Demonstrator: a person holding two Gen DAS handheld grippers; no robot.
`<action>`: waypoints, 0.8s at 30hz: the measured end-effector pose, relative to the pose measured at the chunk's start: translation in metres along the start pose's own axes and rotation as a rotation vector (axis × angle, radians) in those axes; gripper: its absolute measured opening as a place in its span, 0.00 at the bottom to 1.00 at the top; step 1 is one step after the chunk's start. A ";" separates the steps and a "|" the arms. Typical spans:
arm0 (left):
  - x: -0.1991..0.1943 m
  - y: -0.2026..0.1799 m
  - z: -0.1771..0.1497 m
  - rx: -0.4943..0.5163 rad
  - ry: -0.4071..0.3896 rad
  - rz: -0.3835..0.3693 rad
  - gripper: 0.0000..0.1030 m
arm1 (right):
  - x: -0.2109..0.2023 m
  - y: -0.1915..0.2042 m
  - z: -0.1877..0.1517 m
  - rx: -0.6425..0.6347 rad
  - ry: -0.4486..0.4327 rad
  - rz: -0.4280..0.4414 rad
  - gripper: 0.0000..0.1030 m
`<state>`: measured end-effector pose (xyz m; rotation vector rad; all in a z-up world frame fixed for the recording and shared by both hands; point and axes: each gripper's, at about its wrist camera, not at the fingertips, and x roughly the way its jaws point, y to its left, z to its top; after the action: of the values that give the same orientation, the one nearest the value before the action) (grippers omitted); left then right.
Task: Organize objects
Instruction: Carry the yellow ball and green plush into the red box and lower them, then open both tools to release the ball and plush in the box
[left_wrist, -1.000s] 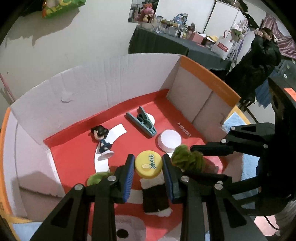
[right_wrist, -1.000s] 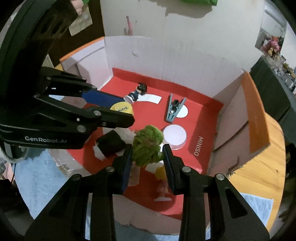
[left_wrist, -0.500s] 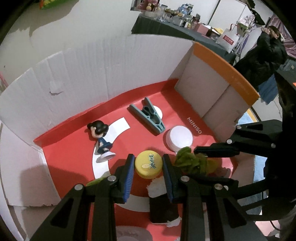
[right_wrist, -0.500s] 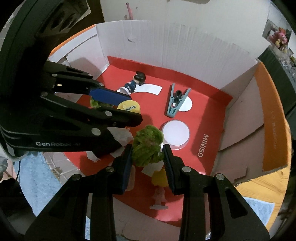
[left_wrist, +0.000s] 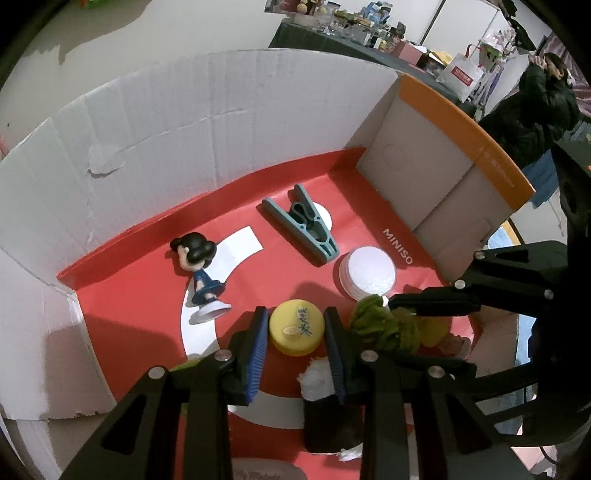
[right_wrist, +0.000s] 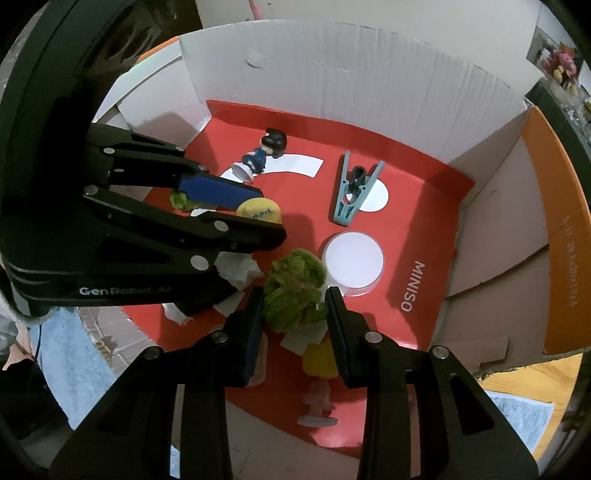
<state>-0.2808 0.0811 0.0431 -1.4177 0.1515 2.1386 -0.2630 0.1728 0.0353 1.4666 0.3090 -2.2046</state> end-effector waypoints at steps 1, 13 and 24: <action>0.001 -0.001 0.001 0.002 0.000 0.002 0.31 | 0.000 0.000 0.000 0.001 0.000 0.002 0.31; -0.002 0.002 -0.002 -0.004 -0.001 -0.003 0.31 | -0.001 -0.003 -0.002 0.009 0.017 0.001 0.31; -0.005 0.007 -0.006 -0.014 -0.002 -0.021 0.37 | -0.004 -0.007 -0.003 0.016 0.019 0.002 0.41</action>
<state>-0.2778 0.0709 0.0430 -1.4191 0.1207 2.1276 -0.2626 0.1818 0.0373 1.4965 0.2973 -2.1973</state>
